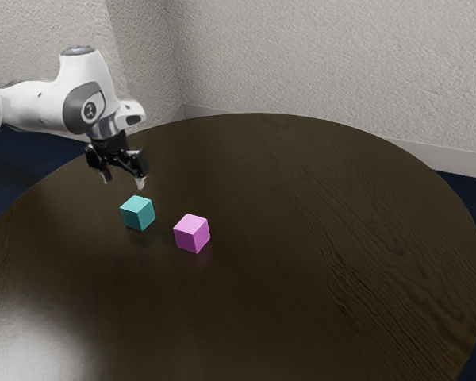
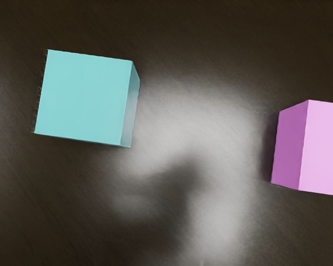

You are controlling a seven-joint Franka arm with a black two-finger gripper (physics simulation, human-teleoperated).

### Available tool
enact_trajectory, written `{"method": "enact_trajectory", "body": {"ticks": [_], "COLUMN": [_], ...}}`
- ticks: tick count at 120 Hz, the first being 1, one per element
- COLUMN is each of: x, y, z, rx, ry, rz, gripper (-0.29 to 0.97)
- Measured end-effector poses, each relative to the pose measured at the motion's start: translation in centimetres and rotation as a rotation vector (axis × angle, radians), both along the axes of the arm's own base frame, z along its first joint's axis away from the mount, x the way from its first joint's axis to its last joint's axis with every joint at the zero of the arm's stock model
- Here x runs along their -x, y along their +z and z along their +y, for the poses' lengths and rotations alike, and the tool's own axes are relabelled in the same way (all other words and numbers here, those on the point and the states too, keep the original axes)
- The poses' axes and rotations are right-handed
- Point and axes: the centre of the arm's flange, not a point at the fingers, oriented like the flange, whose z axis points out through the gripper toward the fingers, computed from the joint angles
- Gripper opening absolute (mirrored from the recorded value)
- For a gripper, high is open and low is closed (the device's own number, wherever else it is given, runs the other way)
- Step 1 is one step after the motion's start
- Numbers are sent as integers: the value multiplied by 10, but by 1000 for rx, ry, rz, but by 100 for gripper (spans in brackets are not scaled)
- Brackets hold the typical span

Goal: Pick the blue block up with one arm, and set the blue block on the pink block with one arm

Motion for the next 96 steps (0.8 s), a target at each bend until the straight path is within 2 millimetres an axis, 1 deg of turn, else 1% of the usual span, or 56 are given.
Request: {"method": "enact_trajectory", "body": {"ticks": [4, 12, 22, 27, 34, 38, 58, 69, 81, 89, 96], "x": [-2, -5, -11, -14, -19, -20, -16, -13, -9, -1, -2], "y": [-7, -19, -28, -30, -29, -32, -41, -32, -28, -21, -19], "z": [6, 24, 48, 56, 61, 64, 72, 81, 89, 119, 134], "rx": [2, 26, 52, 59, 63, 48, -40, -78, -100, -107, -115], "ry": [0, 21, 46, 50, 41, 22, -96, -125, -144, -127, -135], "rz": [-6, -21, -51, -59, -59, -44, 32, 74, 128, 138, 140], "gripper": [68, 68, 68, 68, 68, 67, 67, 68, 68, 68, 68]}}
